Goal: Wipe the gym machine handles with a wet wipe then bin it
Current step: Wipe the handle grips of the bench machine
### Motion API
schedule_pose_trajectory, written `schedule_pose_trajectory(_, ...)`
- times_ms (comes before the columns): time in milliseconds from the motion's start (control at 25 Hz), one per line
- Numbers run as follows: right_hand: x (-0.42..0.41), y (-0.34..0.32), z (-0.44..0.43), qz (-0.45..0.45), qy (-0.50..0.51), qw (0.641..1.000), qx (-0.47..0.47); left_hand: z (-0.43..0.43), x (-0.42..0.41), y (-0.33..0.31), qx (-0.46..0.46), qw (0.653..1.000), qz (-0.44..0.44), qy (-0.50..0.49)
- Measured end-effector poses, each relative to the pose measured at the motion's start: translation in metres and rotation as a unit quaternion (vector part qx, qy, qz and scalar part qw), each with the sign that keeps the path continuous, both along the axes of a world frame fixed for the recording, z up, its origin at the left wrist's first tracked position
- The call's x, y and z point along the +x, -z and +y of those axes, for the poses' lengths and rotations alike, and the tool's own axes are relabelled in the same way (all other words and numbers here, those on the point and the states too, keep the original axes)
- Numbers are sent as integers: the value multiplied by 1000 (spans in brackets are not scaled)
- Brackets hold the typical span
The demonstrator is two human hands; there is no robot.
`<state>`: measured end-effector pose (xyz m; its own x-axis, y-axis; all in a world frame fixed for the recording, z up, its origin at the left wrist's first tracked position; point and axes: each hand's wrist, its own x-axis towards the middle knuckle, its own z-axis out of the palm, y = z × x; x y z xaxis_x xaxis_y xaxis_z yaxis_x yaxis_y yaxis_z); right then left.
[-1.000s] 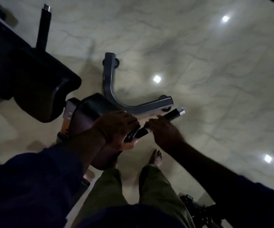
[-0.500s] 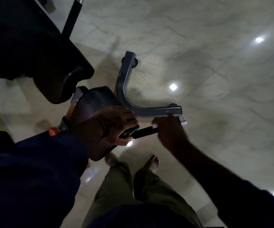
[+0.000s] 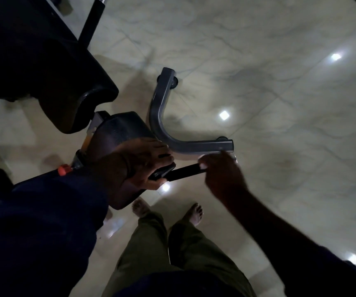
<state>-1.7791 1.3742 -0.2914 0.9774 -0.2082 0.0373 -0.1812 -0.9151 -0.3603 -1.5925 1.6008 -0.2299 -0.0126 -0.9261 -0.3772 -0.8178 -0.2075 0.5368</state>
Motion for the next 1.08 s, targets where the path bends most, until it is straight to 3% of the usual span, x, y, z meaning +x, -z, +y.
schedule_pose_trajectory(40,-3,1,14,5,-30,1000,0,-4,-4,-9,38,998,-45,19)
schedule_pose_trajectory(120,-4,-2,14,0,-95,996,2,-7,-1,-6,0,981,-182,72)
schedule_pose_trajectory(160,-7,-6,-6,-18,-97,995,-2,-7,-2,-8,-4,974,-206,95)
schedule_pose_trajectory(320,-6,-27,-61,67,103,987,102,-9,-5,-5,-37,980,-180,73)
schedule_pose_trajectory(400,0,-24,-41,33,137,980,139,-8,-3,-3,-44,980,-180,69)
schedule_pose_trajectory(520,-7,-27,-38,11,275,931,238,-7,-2,-2,-38,979,-189,69)
schedule_pose_trajectory(600,-25,-27,-37,21,342,906,250,-5,-2,1,-48,978,-194,67)
schedule_pose_trajectory(800,-39,-35,-5,-34,249,949,192,-2,2,9,-84,977,-186,64)
schedule_pose_trajectory(920,-27,-31,-18,-12,250,938,241,0,2,13,-92,976,-186,66)
schedule_pose_trajectory(1000,-23,-22,-27,12,284,899,334,2,2,14,-94,975,-187,68)
schedule_pose_trajectory(1040,-23,-19,-29,-6,312,843,439,2,2,14,-94,975,-189,72)
schedule_pose_trajectory(1080,-24,-19,-28,-47,341,756,556,2,3,15,-93,975,-190,73)
